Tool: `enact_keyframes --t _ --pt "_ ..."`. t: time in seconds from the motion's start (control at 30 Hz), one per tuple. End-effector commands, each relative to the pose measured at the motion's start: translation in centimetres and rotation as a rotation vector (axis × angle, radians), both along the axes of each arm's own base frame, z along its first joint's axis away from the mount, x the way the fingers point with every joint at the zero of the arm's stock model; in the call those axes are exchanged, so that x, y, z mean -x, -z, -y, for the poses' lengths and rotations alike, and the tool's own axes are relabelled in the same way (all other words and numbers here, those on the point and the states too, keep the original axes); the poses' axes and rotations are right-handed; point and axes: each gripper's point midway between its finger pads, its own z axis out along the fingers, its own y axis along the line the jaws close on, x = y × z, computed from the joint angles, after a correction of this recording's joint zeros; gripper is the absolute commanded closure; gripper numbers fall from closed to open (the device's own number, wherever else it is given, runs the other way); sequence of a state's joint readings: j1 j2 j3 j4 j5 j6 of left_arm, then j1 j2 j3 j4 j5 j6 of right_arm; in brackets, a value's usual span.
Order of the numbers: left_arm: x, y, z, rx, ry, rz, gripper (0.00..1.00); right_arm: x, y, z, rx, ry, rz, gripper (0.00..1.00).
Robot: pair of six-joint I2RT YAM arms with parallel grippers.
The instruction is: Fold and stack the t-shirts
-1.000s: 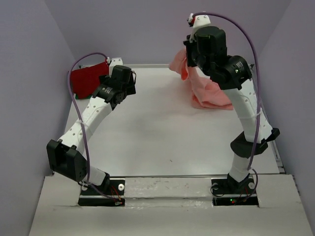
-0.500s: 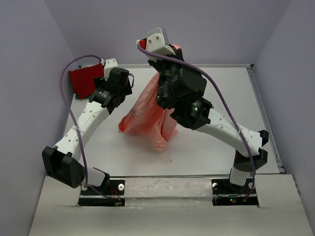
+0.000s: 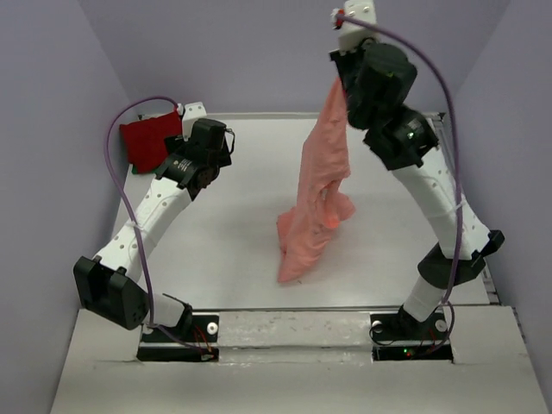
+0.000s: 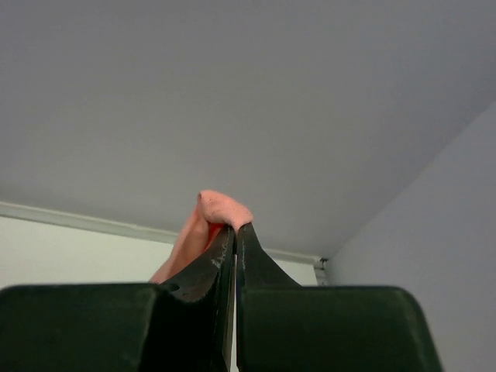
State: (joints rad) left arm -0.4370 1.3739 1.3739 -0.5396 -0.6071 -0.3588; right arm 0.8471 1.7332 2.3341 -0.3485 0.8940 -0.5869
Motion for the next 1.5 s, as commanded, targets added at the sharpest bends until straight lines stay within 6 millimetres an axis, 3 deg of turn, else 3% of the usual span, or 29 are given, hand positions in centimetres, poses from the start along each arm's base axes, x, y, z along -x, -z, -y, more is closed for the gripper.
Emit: enact_keyframes --t 0.0,0.07,0.2,0.3,0.47,0.5,0.53,0.6,0.7,0.87,1.03,1.07,1.2,1.23,1.3,1.33,1.37,1.4,1.43,1.47 --pt "-0.2 -1.0 -0.2 -0.006 -0.017 0.033 0.01 -1.5 5.2 1.6 -0.208 -0.227 -0.233 1.00" --pt "-0.5 -1.3 -0.2 -0.007 -0.017 0.037 0.01 -1.9 4.2 2.3 -0.167 -0.214 -0.205 1.00" --pt "-0.7 -1.4 -0.4 -0.024 -0.028 0.031 0.01 1.6 -4.1 3.9 -0.148 -0.187 0.019 1.00" --pt "-0.7 -1.1 -0.4 -0.032 -0.032 0.021 0.01 3.0 -6.0 4.9 -0.083 -0.065 0.092 1.00" --pt "-0.8 -0.6 -0.2 -0.026 -0.031 0.007 0.01 6.3 -7.8 2.8 -0.033 -0.090 0.138 1.00" --pt "-0.7 -0.5 -0.1 -0.021 -0.029 0.006 0.01 7.1 -8.8 3.2 -0.015 -0.040 0.166 1.00" --pt "-0.7 -0.4 -0.1 -0.020 -0.030 0.005 0.01 8.7 -9.5 1.7 -0.006 -0.066 0.183 1.00" --pt "-0.6 -0.2 -0.4 -0.025 -0.040 0.004 0.01 11.1 -11.6 0.9 -0.002 -0.050 0.254 1.00" --pt "-0.5 0.0 -0.7 -0.039 -0.056 0.003 0.01 12.2 -13.8 1.1 -0.045 -0.074 0.335 1.00" --pt "-0.4 -0.6 -0.8 -0.034 -0.058 0.013 0.01 11.1 -12.8 -2.9 0.011 -0.153 0.338 1.00" --pt "-0.4 -0.6 -0.9 -0.043 -0.061 0.008 0.01 10.1 -11.1 -4.6 0.033 -0.219 0.287 1.00" --pt "-0.5 -0.4 -0.9 -0.046 -0.064 0.004 0.01 9.5 -10.8 -3.9 0.038 -0.190 0.278 1.00" --pt "-0.9 -0.1 -0.5 -0.041 -0.059 -0.003 0.01 3.4 -8.1 1.9 0.046 -0.076 0.198 1.00" --pt "-1.0 0.0 -0.5 -0.040 -0.058 -0.006 0.01 0.5 -6.0 5.4 0.014 -0.011 0.135 1.00" --pt "-1.2 0.0 -0.2 -0.040 -0.051 -0.010 0.01 -2.9 -1.8 7.0 -0.007 -0.031 0.034 1.00" --pt "-1.3 0.0 -0.3 -0.043 -0.050 -0.011 0.01 -4.8 -0.4 10.4 -0.018 0.031 0.002 1.00" --pt "-1.4 0.0 -0.2 -0.044 -0.049 -0.010 0.01 -6.5 1.9 10.9 -0.010 0.018 -0.048 1.00" --pt "-1.5 -0.1 -0.2 -0.048 -0.048 -0.009 0.01 -7.2 2.5 12.2 -0.026 0.037 -0.061 1.00" --pt "-1.5 -0.2 -0.3 -0.055 -0.050 -0.011 0.01 -9.1 5.3 12.9 -0.022 0.059 -0.128 1.00" --pt "-1.5 -0.1 -0.3 -0.062 -0.049 -0.015 0.01 -10.1 6.8 13.8 -0.027 0.073 -0.159 1.00"
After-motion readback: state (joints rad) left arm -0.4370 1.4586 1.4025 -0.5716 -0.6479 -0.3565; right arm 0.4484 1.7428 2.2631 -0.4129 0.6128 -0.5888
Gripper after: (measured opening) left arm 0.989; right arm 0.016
